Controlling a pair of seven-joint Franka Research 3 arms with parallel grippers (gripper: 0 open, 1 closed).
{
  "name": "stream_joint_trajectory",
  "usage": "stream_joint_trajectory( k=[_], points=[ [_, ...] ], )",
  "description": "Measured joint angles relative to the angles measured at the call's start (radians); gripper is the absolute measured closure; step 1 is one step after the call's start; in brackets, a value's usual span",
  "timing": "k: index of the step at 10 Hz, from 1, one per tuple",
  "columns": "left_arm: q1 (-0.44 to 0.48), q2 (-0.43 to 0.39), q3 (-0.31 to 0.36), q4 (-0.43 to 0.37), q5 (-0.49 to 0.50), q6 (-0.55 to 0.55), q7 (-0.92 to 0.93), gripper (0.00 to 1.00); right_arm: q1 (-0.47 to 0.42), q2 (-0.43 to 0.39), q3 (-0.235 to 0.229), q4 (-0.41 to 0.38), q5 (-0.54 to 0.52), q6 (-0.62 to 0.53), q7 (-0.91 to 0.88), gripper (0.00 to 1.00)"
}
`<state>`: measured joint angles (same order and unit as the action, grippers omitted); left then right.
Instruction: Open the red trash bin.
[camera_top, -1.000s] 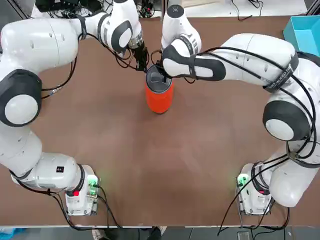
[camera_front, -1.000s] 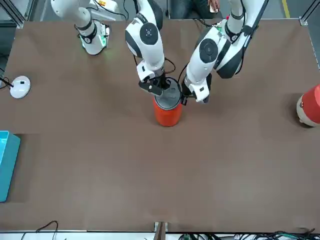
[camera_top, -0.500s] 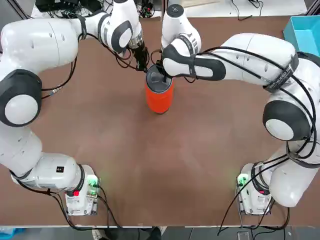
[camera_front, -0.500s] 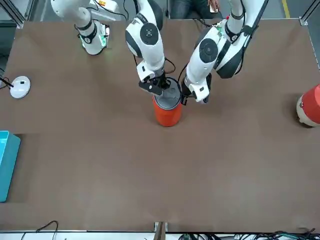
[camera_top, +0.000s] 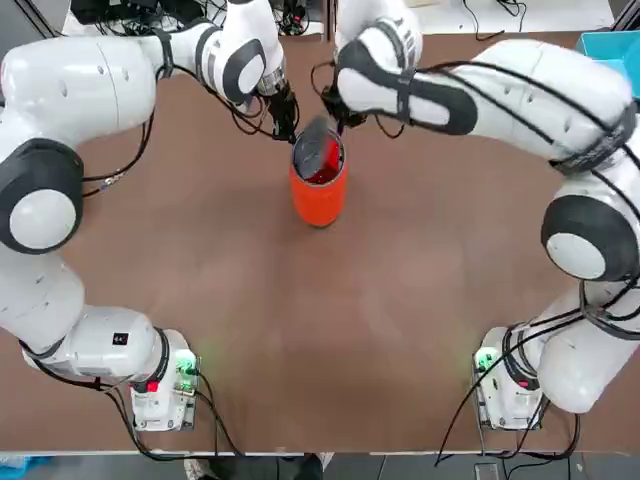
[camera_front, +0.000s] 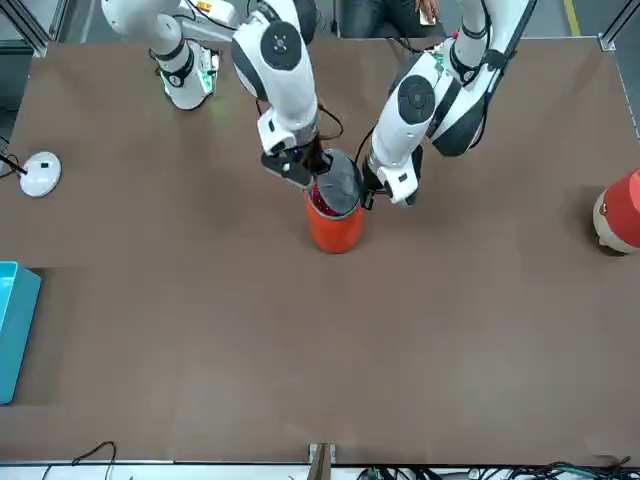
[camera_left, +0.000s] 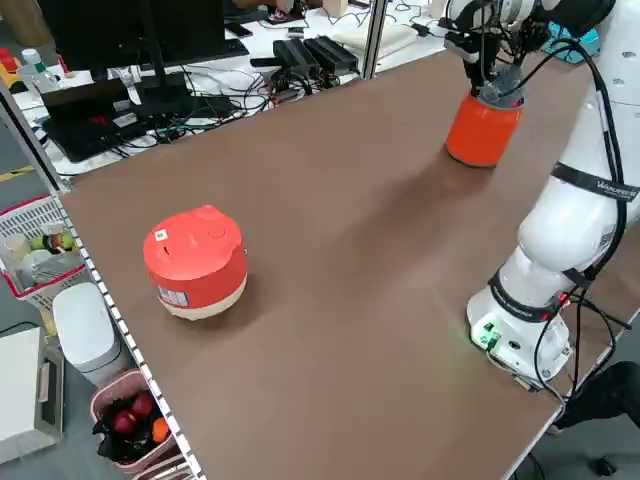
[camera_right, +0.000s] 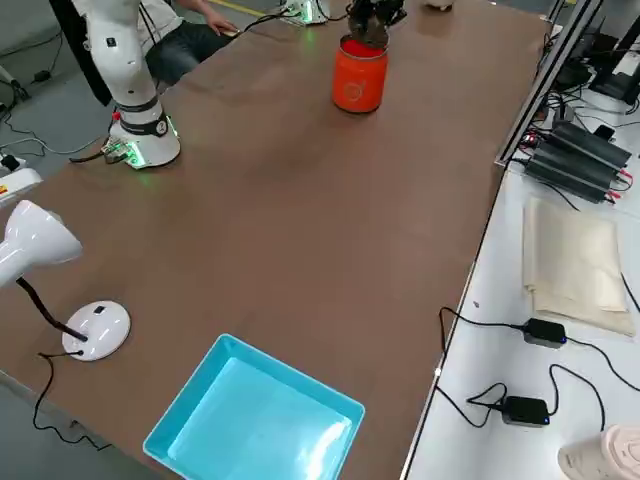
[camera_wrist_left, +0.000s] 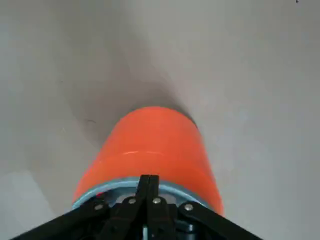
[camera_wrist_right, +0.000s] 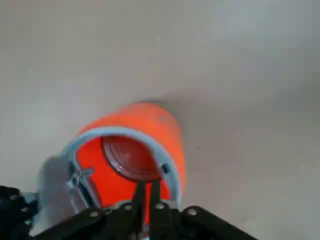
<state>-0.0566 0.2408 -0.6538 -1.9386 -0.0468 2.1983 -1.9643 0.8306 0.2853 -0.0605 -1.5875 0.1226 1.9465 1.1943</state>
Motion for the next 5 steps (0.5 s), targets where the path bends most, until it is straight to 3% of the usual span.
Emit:
stream_joint_trajectory(
  k=[2, 5],
  points=[
    [0.043, -0.011, 0.004, 0.061, 0.001, -0.092, 0.094, 0.85, -0.071, -0.034, -0.002, 0.050, -0.026, -0.059, -0.003, 0.56],
    [0.173, -0.046, 0.007, 0.199, 0.008, -0.315, 0.342, 0.42, -0.150, -0.066, -0.003, 0.089, -0.142, -0.126, -0.053, 0.13]
  ],
)
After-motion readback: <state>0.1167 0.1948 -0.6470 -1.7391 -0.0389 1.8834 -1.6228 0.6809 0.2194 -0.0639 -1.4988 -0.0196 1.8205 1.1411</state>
